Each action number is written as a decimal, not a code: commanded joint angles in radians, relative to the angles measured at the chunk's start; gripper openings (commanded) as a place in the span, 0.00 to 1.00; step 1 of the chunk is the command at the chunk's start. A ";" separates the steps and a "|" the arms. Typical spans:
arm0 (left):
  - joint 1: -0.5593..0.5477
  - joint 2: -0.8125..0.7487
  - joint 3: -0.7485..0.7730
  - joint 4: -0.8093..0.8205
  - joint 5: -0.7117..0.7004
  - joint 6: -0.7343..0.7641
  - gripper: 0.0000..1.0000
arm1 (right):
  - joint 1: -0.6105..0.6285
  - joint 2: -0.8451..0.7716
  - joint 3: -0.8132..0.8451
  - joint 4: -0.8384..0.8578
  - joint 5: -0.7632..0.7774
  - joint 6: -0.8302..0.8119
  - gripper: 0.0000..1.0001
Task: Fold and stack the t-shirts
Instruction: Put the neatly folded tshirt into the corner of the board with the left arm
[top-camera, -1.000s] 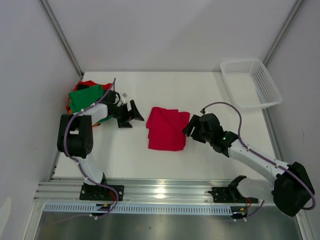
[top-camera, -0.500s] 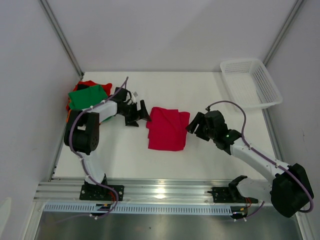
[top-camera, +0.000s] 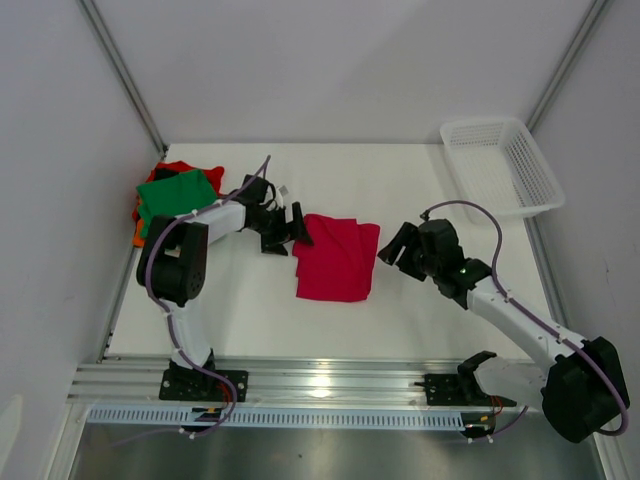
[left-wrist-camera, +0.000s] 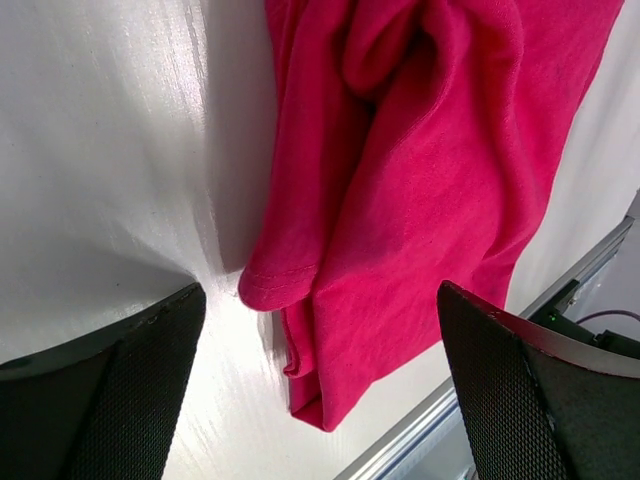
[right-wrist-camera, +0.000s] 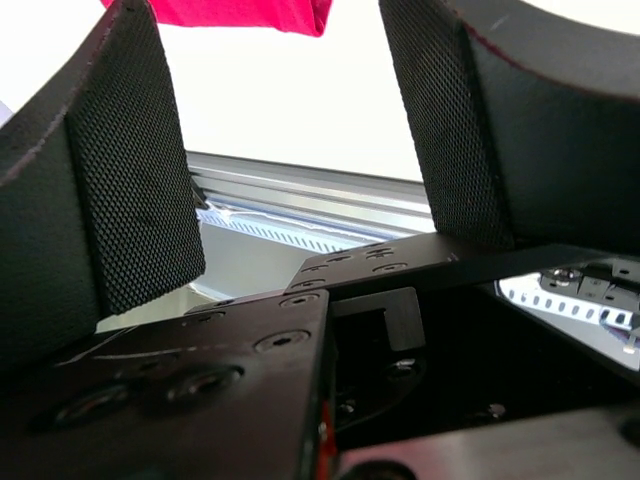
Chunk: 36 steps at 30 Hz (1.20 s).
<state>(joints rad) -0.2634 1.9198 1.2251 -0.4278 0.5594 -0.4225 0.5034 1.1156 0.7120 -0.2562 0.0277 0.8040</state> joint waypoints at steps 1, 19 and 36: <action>-0.013 0.016 0.025 0.027 0.019 -0.027 1.00 | -0.008 -0.030 0.044 -0.008 -0.011 -0.009 0.69; -0.114 0.070 0.033 0.060 0.028 -0.070 0.99 | -0.028 -0.053 0.021 0.005 -0.008 0.000 0.69; -0.114 0.090 -0.007 0.101 0.094 -0.081 0.00 | -0.049 -0.054 0.007 0.029 -0.015 0.009 0.69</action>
<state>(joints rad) -0.3683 2.0159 1.2289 -0.3355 0.6399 -0.5014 0.4595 1.0824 0.7124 -0.2554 0.0174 0.8051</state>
